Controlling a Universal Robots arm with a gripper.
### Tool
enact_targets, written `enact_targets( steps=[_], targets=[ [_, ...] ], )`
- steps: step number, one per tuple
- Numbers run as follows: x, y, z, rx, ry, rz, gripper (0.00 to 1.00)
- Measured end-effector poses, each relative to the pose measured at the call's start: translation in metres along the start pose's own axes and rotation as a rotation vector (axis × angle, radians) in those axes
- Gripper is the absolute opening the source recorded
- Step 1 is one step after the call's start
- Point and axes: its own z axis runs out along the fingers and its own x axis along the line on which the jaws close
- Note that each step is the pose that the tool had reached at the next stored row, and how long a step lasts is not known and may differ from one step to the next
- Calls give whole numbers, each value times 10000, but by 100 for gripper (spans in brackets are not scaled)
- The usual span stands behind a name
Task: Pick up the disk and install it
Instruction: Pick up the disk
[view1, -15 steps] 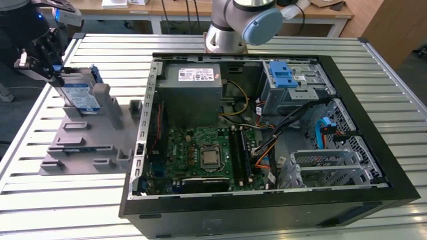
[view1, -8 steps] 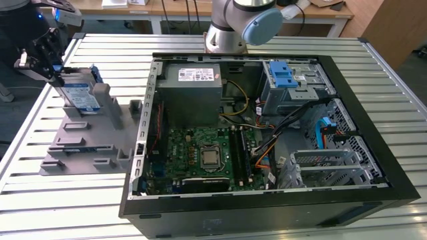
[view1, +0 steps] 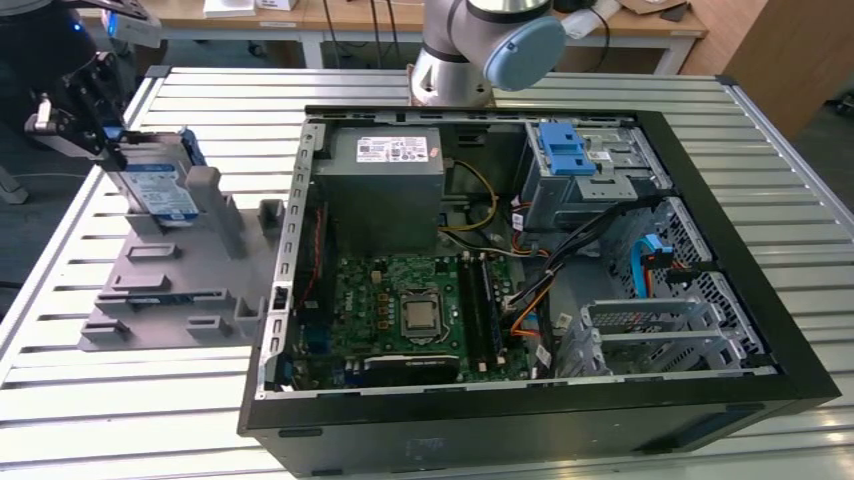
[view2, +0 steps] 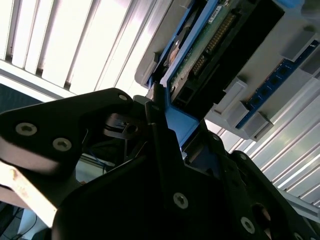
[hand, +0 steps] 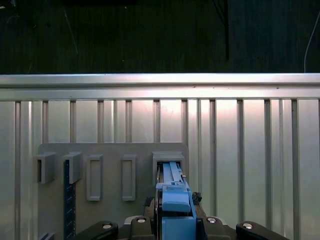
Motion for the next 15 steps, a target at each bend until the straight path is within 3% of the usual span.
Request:
enact_targets(
  steps=[15],
  targets=[
    [-3,1,-192,-1,0,1,37]
  ],
)
